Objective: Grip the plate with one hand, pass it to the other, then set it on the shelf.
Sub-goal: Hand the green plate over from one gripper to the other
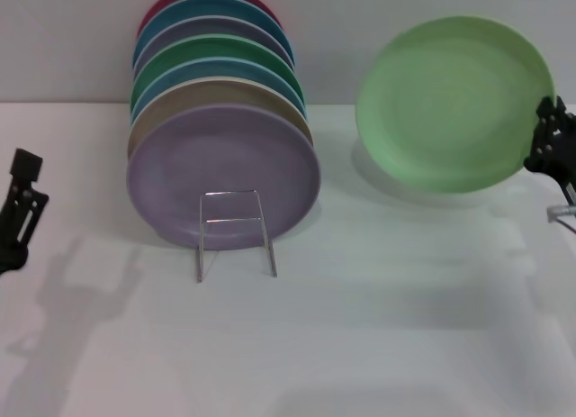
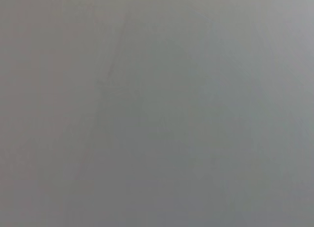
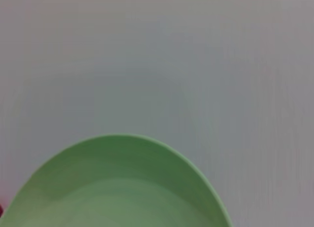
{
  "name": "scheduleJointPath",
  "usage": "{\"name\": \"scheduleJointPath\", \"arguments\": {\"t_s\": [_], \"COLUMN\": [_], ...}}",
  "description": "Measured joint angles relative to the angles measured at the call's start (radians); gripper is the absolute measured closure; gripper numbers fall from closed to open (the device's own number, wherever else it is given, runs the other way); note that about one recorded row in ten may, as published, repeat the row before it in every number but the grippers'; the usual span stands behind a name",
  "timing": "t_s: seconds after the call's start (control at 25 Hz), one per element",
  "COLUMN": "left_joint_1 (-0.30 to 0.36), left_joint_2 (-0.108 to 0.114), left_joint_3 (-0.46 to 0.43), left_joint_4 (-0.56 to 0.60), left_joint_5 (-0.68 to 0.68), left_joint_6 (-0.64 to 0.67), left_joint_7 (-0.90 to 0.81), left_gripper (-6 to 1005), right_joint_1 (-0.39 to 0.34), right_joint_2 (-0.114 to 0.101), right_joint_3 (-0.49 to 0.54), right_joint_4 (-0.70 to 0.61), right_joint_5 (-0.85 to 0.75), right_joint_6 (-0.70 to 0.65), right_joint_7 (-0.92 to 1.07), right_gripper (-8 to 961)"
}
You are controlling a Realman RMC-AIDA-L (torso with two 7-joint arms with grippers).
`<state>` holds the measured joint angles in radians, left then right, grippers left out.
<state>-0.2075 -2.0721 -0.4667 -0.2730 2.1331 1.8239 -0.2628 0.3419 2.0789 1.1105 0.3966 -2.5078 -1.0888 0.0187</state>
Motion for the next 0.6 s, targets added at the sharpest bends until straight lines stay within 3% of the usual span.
{"name": "scheduleJointPath", "arguments": {"t_s": [0.28,0.36,0.6], "left_joint_1": [0.015,0.019,0.019], "left_joint_2": [-0.002,-0.002,-0.003], "left_joint_3": [0.117,0.144,0.197], "left_joint_4": [0.000,-0.003,-0.015], "left_joint_5": [0.001,0.000,0.001], "left_joint_6": [0.038,0.011,-0.076], "left_joint_7": [0.002,0.010,0.046], "left_gripper": [230,231,233], "right_joint_1": [-0.121,-0.176,-0.246], "right_joint_2": [0.008,0.011,0.012], "right_joint_3": [-0.106,-0.153,-0.249], "right_joint_4": [0.007,0.015,0.030], "right_joint_5": [0.002,0.006,0.008], "right_joint_6": [-0.157,-0.220,-0.300], "right_joint_7": [0.001,0.000,-0.048], "right_gripper": [934,934,933]}}
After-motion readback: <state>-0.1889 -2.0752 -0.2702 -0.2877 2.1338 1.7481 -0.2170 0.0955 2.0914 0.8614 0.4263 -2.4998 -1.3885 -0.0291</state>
